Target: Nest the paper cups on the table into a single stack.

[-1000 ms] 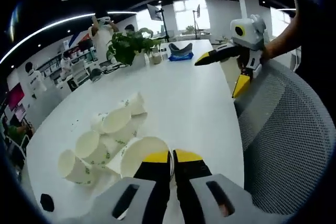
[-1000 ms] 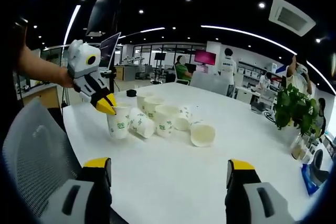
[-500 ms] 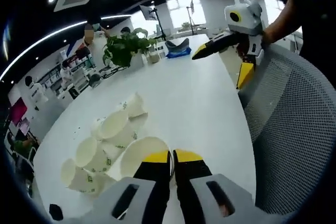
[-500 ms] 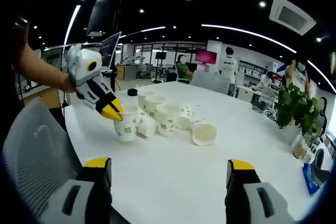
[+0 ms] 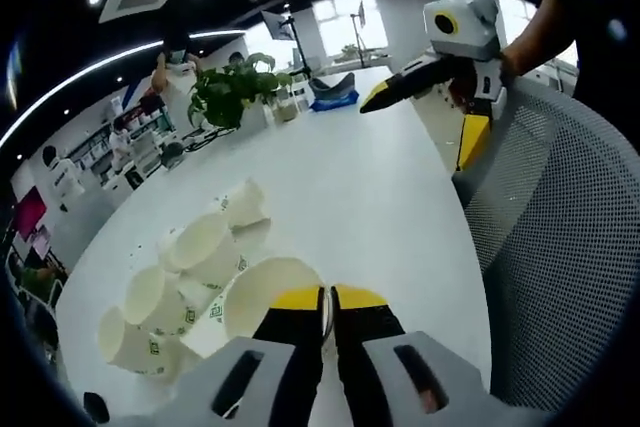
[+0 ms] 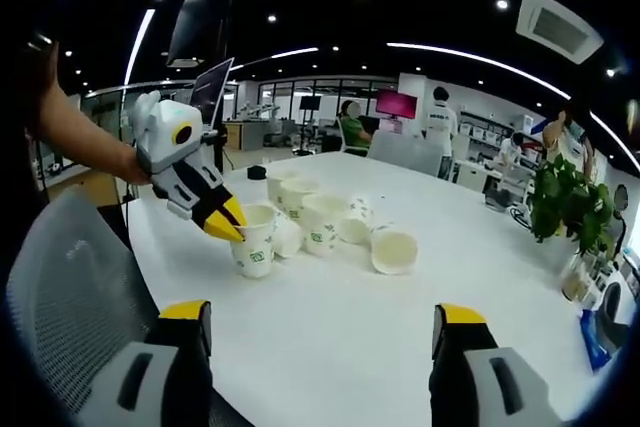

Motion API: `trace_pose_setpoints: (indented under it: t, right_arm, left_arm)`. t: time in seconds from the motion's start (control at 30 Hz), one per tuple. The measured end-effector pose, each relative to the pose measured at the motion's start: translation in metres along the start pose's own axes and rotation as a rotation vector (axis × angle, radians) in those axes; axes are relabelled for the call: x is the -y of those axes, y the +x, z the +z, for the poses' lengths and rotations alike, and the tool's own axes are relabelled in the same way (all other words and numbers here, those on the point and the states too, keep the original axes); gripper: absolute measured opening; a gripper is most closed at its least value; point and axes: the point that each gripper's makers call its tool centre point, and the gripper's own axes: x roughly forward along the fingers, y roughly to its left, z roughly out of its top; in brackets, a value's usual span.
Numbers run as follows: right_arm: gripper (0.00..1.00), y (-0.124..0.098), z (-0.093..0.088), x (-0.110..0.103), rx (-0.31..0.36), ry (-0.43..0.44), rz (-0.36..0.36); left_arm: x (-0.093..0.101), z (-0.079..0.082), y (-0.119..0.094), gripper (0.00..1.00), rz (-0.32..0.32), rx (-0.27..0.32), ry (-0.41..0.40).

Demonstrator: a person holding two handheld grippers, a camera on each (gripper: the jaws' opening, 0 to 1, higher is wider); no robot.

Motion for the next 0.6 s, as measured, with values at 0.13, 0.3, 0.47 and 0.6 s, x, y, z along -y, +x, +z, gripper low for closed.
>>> trace_pose_setpoints:
  t: [0.13,0.3,0.47,0.6]
  right_arm:
    - [0.93,0.000,-0.001,0.001,-0.002,-0.002,-0.004]
    - [0.92,0.000,0.001,0.003,0.004,-0.004,-0.014]
    - [0.92,-0.001,0.001,0.004,0.008,-0.001,-0.019]
    - [0.92,-0.001,0.001,0.004,0.009,-0.002,-0.018]
  left_arm:
    - [0.001,0.002,0.002,0.02,-0.005,0.016,-0.023]
    - [0.003,0.001,0.001,0.05,-0.034,0.037,-0.079]
    - [0.003,0.004,-0.006,0.12,-0.049,0.061,-0.105]
    - [0.002,0.011,-0.013,0.14,-0.052,0.089,-0.129]
